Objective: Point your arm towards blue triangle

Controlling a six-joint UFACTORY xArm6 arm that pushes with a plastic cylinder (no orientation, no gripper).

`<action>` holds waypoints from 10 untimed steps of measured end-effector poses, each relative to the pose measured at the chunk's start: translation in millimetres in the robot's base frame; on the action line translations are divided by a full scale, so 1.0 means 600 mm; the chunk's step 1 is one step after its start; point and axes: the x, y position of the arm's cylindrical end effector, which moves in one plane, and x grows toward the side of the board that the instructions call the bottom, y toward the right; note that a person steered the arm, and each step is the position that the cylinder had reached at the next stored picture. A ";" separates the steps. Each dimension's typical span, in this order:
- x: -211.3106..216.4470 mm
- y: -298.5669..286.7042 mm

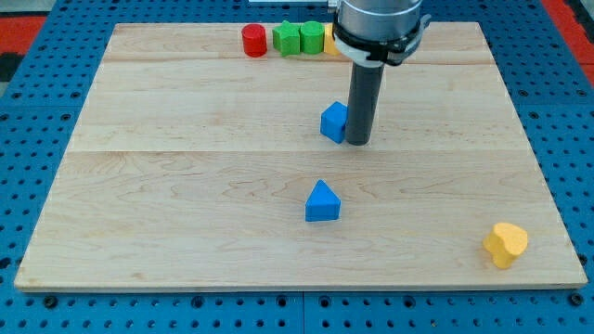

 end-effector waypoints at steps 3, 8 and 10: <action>0.052 -0.036; -0.018 -0.099; 0.042 -0.092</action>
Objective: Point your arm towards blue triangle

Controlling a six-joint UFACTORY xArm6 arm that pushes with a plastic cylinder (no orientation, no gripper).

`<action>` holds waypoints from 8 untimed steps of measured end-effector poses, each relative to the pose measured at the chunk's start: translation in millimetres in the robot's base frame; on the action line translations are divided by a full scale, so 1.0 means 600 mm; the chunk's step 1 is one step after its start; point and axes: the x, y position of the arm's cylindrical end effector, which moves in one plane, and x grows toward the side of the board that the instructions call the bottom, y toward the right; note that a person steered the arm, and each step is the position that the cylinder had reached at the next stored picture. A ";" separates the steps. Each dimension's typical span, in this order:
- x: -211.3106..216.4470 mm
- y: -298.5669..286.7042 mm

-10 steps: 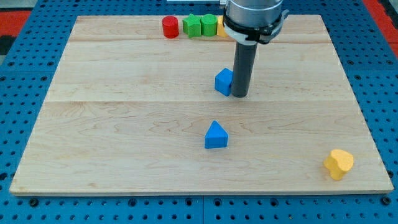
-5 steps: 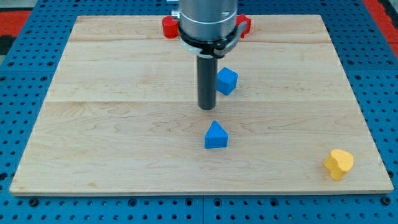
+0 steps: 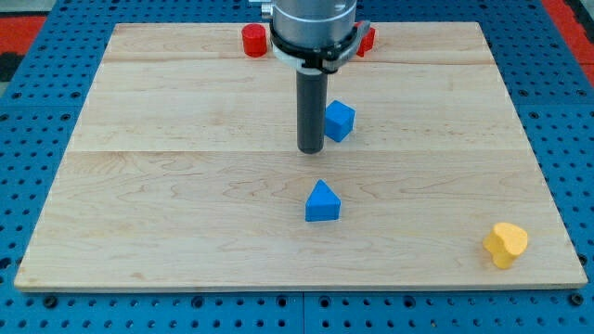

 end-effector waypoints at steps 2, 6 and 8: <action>0.006 0.066; 0.006 0.066; 0.067 0.108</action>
